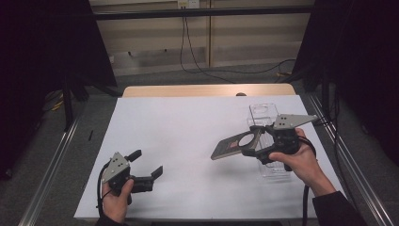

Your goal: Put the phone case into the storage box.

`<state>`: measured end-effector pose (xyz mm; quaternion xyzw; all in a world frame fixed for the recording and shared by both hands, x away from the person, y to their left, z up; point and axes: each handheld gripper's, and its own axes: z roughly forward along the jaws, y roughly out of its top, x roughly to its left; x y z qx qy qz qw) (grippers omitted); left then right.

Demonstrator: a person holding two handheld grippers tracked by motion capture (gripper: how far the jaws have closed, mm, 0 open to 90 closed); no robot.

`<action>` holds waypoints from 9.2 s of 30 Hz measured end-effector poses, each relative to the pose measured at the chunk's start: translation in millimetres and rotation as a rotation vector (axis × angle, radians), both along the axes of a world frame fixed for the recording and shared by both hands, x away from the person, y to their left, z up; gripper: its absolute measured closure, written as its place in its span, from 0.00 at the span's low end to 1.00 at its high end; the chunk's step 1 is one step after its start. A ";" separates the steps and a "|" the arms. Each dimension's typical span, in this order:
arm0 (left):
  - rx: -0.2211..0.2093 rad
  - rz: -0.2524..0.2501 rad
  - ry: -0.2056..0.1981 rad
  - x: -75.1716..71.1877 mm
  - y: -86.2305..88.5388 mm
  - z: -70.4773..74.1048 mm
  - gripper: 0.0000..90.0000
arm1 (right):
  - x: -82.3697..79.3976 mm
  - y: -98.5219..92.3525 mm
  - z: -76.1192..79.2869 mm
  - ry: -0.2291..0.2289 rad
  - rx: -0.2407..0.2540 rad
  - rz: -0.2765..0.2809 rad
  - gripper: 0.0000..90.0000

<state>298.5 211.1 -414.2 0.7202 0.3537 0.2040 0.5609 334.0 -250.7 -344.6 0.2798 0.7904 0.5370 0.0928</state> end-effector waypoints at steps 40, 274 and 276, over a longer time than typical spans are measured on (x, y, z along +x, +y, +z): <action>0.004 0.124 -0.016 -0.1 14.3 -11.6 0.03 | 26.2 -86.6 42.3 -0.017 0.001 -0.361 0.13; 0.052 0.107 -0.009 2.3 17.0 -14.4 0.03 | 139.7 -42.0 -21.0 -0.183 -0.049 -0.874 0.03; 0.052 0.107 -0.009 2.4 17.1 -14.4 0.03 | 138.8 -43.8 -19.5 -0.183 -0.042 -0.870 0.03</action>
